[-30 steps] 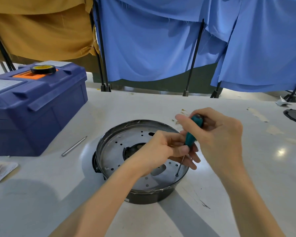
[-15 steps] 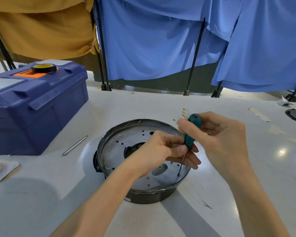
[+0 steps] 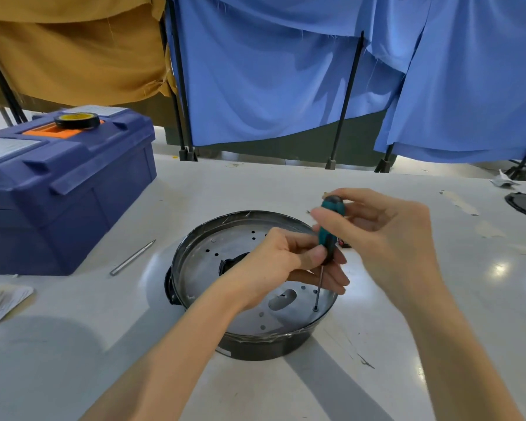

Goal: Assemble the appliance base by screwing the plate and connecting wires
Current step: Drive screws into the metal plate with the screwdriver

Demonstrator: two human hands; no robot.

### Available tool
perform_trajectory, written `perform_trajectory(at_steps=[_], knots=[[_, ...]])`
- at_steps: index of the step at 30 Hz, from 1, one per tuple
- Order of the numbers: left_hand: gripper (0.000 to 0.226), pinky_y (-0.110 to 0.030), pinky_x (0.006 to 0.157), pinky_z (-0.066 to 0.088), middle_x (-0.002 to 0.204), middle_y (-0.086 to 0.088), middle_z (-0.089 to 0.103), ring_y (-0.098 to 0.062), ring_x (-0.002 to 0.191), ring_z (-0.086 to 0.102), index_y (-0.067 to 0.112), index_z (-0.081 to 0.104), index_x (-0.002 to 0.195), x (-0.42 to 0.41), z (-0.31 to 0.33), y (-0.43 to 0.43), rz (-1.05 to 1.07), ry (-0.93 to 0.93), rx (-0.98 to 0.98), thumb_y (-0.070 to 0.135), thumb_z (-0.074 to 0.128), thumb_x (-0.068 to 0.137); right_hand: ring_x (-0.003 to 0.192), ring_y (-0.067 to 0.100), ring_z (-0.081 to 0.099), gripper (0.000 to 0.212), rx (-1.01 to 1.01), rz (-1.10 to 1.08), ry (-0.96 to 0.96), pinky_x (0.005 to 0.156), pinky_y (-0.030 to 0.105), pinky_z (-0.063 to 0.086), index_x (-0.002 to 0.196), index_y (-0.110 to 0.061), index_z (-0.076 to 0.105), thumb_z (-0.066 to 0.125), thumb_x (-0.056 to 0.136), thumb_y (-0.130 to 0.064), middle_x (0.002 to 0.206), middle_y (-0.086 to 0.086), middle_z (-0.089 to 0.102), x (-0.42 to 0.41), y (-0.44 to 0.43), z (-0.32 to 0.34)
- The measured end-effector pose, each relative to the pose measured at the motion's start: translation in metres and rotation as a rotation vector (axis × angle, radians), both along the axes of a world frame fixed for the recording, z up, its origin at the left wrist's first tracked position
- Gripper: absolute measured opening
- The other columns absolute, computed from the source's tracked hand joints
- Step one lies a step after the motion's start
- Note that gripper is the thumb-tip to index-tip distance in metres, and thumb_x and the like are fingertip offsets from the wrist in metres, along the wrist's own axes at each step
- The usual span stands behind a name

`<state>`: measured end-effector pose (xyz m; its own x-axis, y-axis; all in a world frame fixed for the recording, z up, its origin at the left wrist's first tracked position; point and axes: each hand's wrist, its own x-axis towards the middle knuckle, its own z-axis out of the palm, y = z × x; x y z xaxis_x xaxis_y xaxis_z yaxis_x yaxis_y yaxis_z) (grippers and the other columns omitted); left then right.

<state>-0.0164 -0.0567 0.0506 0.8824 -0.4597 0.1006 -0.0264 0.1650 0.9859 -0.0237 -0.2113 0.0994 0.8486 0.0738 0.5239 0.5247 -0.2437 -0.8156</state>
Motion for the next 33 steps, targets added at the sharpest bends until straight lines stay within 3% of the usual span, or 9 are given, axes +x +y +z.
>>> perform_trajectory(at_steps=[2, 4, 7, 11, 15, 18, 26, 29, 33], knots=[[0.023, -0.040, 0.092, 0.054, 0.099, -0.019, 0.073, -0.038, 0.097, 0.070, 0.007, 0.071, 0.103, 0.000, -0.002, 0.003, -0.033, 0.000, -0.014, 0.015, 0.050, 0.099, 0.087, 0.015, 0.075, 0.026, 0.047, 0.245, 0.074, 0.075, 0.025, 0.060, 0.107, -0.024, 0.072, 0.072, 0.080, -0.025, 0.094, -0.005, 0.077, 0.000, -0.008, 0.008], [0.022, -0.040, 0.092, 0.054, 0.101, -0.018, 0.073, -0.038, 0.098, 0.070, 0.007, 0.071, 0.106, 0.000, -0.002, 0.003, -0.040, -0.006, -0.030, 0.016, 0.052, 0.098, 0.087, 0.012, 0.074, 0.019, 0.047, 0.249, 0.026, 0.075, 0.023, 0.059, 0.103, -0.024, 0.073, 0.069, 0.086, -0.015, 0.094, -0.006, 0.077, -0.003, -0.008, 0.005], [0.020, -0.030, 0.085, 0.056, 0.101, -0.015, 0.074, -0.032, 0.095, 0.072, 0.006, 0.069, 0.111, -0.001, 0.000, 0.000, 0.024, -0.029, -0.018, 0.013, 0.062, 0.093, 0.080, 0.007, 0.073, 0.015, 0.032, -0.048, -0.103, 0.072, 0.017, 0.057, 0.095, -0.032, 0.072, 0.073, 0.084, -0.021, 0.086, -0.014, 0.075, -0.008, 0.003, -0.008], [0.019, -0.023, 0.076, 0.056, 0.092, -0.012, 0.075, -0.026, 0.083, 0.074, -0.002, 0.068, 0.109, -0.002, 0.001, -0.006, 0.052, -0.046, 0.005, 0.005, 0.062, 0.092, 0.067, 0.012, 0.068, 0.015, -0.103, -0.429, -0.330, 0.070, 0.016, 0.055, 0.097, -0.018, 0.074, 0.075, 0.085, -0.027, 0.077, -0.008, 0.069, -0.014, 0.018, -0.019], [0.019, -0.034, 0.084, 0.056, 0.092, -0.015, 0.074, -0.034, 0.090, 0.072, 0.002, 0.070, 0.104, -0.002, 0.001, -0.003, 0.007, -0.044, 0.015, 0.004, 0.054, 0.096, 0.078, 0.014, 0.074, 0.022, 0.013, 0.072, 0.001, 0.075, 0.029, 0.061, 0.093, -0.021, 0.074, 0.075, 0.076, -0.036, 0.082, -0.006, 0.076, -0.006, -0.006, 0.003], [0.019, -0.033, 0.085, 0.056, 0.097, -0.016, 0.074, -0.034, 0.093, 0.071, 0.007, 0.072, 0.103, -0.004, 0.001, -0.001, -0.019, -0.029, -0.007, 0.005, 0.054, 0.096, 0.088, 0.015, 0.074, 0.031, -0.014, 0.250, 0.023, 0.079, 0.029, 0.060, 0.101, -0.023, 0.072, 0.068, 0.075, -0.038, 0.091, -0.005, 0.076, -0.006, -0.014, 0.004], [0.019, -0.023, 0.077, 0.056, 0.093, -0.009, 0.076, -0.023, 0.084, 0.074, 0.008, 0.070, 0.109, -0.005, 0.004, -0.012, -0.013, -0.030, 0.076, 0.006, 0.057, 0.096, 0.057, 0.028, 0.063, 0.028, -0.053, -0.508, -0.234, 0.064, 0.044, 0.056, 0.086, -0.009, 0.072, 0.079, 0.080, -0.036, 0.065, 0.004, 0.067, -0.009, 0.015, -0.019], [0.019, -0.029, 0.083, 0.056, 0.093, -0.014, 0.075, -0.031, 0.089, 0.073, 0.006, 0.069, 0.105, -0.005, 0.005, -0.008, -0.043, -0.029, 0.080, 0.006, 0.051, 0.099, 0.065, 0.016, 0.071, 0.026, -0.019, -0.169, -0.066, 0.065, 0.029, 0.060, 0.085, -0.019, 0.073, 0.077, 0.075, -0.042, 0.069, -0.004, 0.072, -0.005, -0.003, -0.006], [0.020, -0.032, 0.086, 0.055, 0.098, -0.016, 0.074, -0.034, 0.094, 0.071, 0.006, 0.068, 0.106, -0.005, 0.003, -0.003, -0.028, -0.011, 0.030, 0.005, 0.050, 0.099, 0.090, 0.009, 0.073, 0.031, 0.004, 0.230, 0.047, 0.076, 0.019, 0.058, 0.112, -0.030, 0.067, 0.068, 0.081, -0.032, 0.098, -0.013, 0.074, -0.004, -0.014, -0.004]])
